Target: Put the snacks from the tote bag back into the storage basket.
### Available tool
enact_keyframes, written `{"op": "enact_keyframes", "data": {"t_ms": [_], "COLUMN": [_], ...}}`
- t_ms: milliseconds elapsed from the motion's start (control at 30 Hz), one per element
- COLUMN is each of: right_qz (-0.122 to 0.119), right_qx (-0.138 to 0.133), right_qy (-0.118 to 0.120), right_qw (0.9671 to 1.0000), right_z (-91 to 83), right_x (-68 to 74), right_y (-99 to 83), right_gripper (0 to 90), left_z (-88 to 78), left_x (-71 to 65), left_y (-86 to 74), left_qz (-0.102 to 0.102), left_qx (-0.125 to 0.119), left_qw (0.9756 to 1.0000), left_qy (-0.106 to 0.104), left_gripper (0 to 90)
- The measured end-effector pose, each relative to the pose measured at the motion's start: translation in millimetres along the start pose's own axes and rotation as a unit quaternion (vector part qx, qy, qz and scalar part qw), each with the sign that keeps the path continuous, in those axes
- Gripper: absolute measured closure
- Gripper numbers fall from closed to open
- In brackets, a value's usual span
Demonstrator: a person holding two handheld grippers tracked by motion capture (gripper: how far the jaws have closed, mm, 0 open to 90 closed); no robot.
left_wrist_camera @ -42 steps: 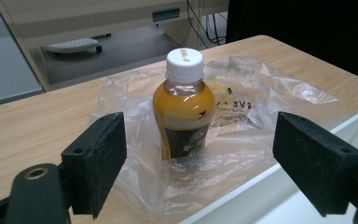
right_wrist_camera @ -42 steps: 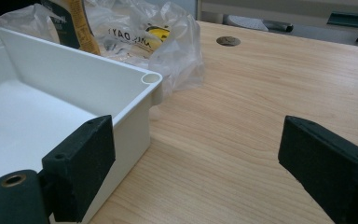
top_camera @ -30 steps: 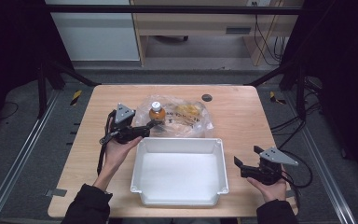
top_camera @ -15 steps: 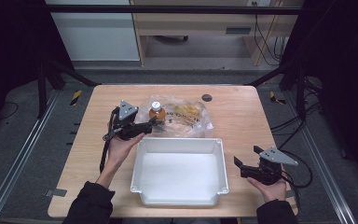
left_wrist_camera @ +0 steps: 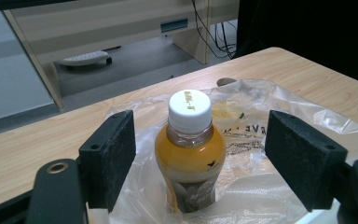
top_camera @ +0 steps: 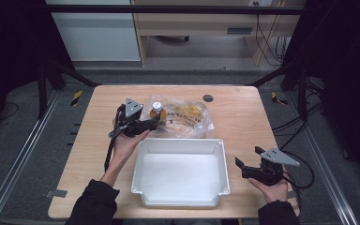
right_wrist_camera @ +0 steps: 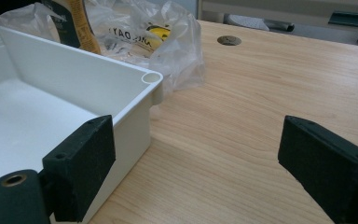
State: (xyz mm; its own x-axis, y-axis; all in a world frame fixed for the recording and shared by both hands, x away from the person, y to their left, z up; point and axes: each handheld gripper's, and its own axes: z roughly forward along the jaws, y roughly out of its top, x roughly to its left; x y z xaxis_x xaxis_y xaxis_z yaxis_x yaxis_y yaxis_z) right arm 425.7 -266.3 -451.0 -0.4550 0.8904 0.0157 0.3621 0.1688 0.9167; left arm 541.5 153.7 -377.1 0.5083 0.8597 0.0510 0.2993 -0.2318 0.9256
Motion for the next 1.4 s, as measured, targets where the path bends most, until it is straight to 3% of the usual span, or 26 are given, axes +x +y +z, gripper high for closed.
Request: {"op": "enact_keyframes", "data": {"t_ms": [600, 1067, 1400], "right_qz": [0.003, 0.004, 0.005], "right_qx": [-0.001, 0.0, 0.001], "right_qy": [0.002, 0.003, 0.005], "right_qw": [1.0, 1.0, 1.0], "right_z": [0.1, 0.2, 0.5], "right_x": [-0.1, -0.1, -0.1], "right_y": [0.3, 0.3, 0.2], "right_gripper": [11.4, 11.8, 12.0], "left_z": [16.7, 30.7, 37.3], "left_x": [2.2, 6.4, 9.5], "left_y": [4.7, -0.4, -3.2], "left_qz": [-0.015, -0.023, -0.023], "left_qx": [0.003, 0.012, 0.01], "left_qw": [0.9999, 0.9996, 0.9996], "left_qy": [0.001, 0.005, 0.013], "left_gripper": [25.5, 27.7, 38.0]}}
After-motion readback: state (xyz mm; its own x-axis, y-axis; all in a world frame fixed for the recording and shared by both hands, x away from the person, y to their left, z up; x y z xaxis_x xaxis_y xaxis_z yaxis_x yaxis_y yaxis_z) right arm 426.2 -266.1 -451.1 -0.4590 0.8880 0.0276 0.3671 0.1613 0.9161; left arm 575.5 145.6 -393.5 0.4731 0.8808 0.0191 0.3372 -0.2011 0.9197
